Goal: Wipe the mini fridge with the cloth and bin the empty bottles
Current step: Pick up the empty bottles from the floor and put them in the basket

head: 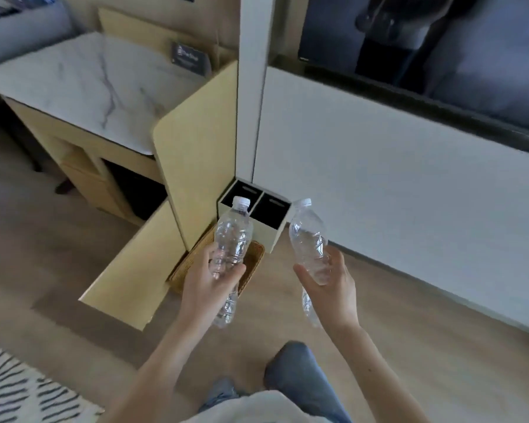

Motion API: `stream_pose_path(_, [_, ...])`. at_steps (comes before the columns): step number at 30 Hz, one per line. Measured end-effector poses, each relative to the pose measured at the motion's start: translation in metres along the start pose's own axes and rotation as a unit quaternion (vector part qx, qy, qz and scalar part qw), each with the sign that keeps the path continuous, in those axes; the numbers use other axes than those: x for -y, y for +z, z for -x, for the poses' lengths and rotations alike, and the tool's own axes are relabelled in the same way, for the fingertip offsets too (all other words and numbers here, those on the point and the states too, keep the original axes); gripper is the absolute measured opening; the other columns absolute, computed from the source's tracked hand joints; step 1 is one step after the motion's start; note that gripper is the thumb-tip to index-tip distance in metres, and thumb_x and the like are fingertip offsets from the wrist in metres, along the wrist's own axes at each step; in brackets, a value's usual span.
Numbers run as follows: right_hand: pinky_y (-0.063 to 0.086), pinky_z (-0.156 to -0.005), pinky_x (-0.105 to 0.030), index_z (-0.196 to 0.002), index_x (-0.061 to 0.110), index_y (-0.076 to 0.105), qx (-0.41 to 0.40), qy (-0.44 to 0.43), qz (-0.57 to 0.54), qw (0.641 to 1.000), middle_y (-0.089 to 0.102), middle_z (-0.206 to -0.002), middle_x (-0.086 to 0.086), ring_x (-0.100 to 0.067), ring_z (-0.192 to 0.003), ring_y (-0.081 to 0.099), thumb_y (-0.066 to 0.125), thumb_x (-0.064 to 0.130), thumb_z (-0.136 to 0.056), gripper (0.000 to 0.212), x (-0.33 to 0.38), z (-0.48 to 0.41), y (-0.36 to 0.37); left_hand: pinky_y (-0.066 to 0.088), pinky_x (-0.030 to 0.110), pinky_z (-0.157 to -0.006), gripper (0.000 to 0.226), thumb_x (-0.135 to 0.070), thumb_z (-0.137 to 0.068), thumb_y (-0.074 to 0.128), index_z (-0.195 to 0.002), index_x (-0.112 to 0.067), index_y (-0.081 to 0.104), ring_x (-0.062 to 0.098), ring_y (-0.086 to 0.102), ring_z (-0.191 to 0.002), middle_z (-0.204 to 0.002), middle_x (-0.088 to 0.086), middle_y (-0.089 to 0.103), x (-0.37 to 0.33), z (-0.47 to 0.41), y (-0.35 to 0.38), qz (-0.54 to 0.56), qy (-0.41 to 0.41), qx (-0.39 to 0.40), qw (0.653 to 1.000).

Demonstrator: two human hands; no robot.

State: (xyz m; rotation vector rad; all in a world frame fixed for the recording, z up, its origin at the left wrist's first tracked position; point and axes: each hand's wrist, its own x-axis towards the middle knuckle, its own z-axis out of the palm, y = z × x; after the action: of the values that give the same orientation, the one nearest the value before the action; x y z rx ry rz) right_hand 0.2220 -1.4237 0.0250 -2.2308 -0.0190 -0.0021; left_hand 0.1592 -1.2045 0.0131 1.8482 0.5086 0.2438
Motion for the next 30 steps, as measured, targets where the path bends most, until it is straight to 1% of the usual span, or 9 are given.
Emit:
stream_pose_path(3, [0.041,-0.070,-0.013,-0.127,0.029,0.048,0.071,-0.033,0.002,0.997,0.062,-0.107,0.010,-0.003,-0.089,0.058,0.077,0.047,-0.081,0.057,0.002,-0.045,0.027,0.039,-0.002,-0.069,0.046,-0.051,-0.075,0.074,-0.113,-0.057,0.049,-0.017,0.054,-0.100,-0.107,-0.034,0.059,0.018,-0.017,-0.002,-0.008,-0.048,-0.062,0.997])
stream_pose_path(5, [0.045,-0.072,-0.020,-0.131,0.030,0.046,0.117,-0.050,0.004,0.992,0.063,-0.111,0.008,-0.011,-0.094,0.061,0.076,0.049,-0.081,0.061,0.003,-0.080,0.046,0.041,0.004,-0.064,0.043,-0.056,-0.071,0.071,-0.105,-0.065,0.045,-0.012,0.056,-0.097,-0.103,-0.034,0.059,0.031,-0.032,0.002,-0.013,-0.087,-0.104,0.991])
stream_pose_path(10, [0.042,-0.066,-0.013,-0.135,0.034,0.042,0.228,-0.076,0.003,0.971,0.064,-0.115,0.009,-0.004,-0.093,0.062,0.073,0.053,-0.082,0.064,0.007,-0.176,0.088,0.039,0.010,-0.061,0.045,-0.047,-0.076,0.077,-0.113,-0.036,0.053,0.003,0.062,-0.088,-0.094,-0.021,0.058,0.044,-0.085,0.030,0.000,-0.190,-0.193,0.963])
stream_pose_path(14, [0.044,-0.058,-0.006,-0.125,0.044,0.042,0.310,-0.105,0.003,0.945,0.063,-0.106,0.023,0.011,-0.088,0.061,0.069,0.060,-0.080,0.054,0.011,-0.243,0.113,0.045,0.007,-0.056,0.034,-0.041,-0.080,0.076,-0.104,-0.039,0.052,-0.006,0.063,-0.082,-0.094,-0.017,0.063,0.037,-0.123,0.059,0.054,-0.242,-0.270,0.930])
stream_pose_path(19, [0.047,-0.063,-0.003,-0.114,0.055,0.038,0.404,-0.151,0.025,0.902,0.058,-0.098,0.031,0.016,-0.094,0.058,0.071,0.060,-0.077,0.049,0.006,-0.300,0.170,0.046,0.006,-0.051,0.025,-0.044,-0.080,0.075,-0.096,-0.038,0.057,-0.008,0.065,-0.074,-0.084,-0.023,0.066,0.059,-0.165,0.086,0.150,-0.320,-0.347,0.869])
stream_pose_path(23, [0.055,-0.069,-0.016,-0.122,0.041,0.045,0.455,-0.151,0.045,0.877,0.060,-0.105,0.022,0.001,-0.091,0.064,0.071,0.059,-0.080,0.053,-0.024,-0.321,0.235,0.043,0.005,-0.047,0.037,-0.049,-0.078,0.076,-0.106,-0.032,0.057,-0.013,0.062,-0.071,-0.090,-0.012,0.064,0.110,-0.191,0.103,0.177,-0.388,-0.362,0.829])
stream_pose_path(26, [0.055,-0.070,-0.020,-0.122,0.033,0.049,0.485,-0.117,0.052,0.865,0.065,-0.101,0.016,0.003,-0.086,0.065,0.073,0.058,-0.078,0.056,-0.065,-0.329,0.295,0.041,0.003,-0.046,0.041,-0.041,-0.079,0.078,-0.109,-0.025,0.056,-0.018,0.058,-0.069,-0.094,-0.009,0.062,0.169,-0.213,0.120,0.186,-0.415,-0.368,0.811])
stream_pose_path(28, [0.050,-0.068,-0.012,-0.124,0.027,0.049,0.498,-0.093,0.064,0.860,0.065,-0.097,0.016,0.010,-0.084,0.064,0.076,0.055,-0.079,0.059,-0.104,-0.331,0.340,0.041,0.004,-0.045,0.034,-0.038,-0.079,0.079,-0.102,-0.028,0.055,-0.018,0.058,-0.069,-0.095,-0.008,0.060,0.220,-0.229,0.134,0.191,-0.432,-0.370,0.800])
stream_pose_path(30, [0.044,-0.063,-0.003,-0.130,0.024,0.046,0.498,-0.085,0.083,0.859,0.061,-0.095,0.022,0.017,-0.084,0.060,0.077,0.053,-0.079,0.066,-0.147,-0.332,0.390,0.045,0.008,-0.047,0.034,-0.036,-0.078,0.080,-0.100,-0.029,0.055,-0.004,0.064,-0.071,-0.096,-0.005,0.060,0.281,-0.245,0.149,0.206,-0.442,-0.378,0.787])
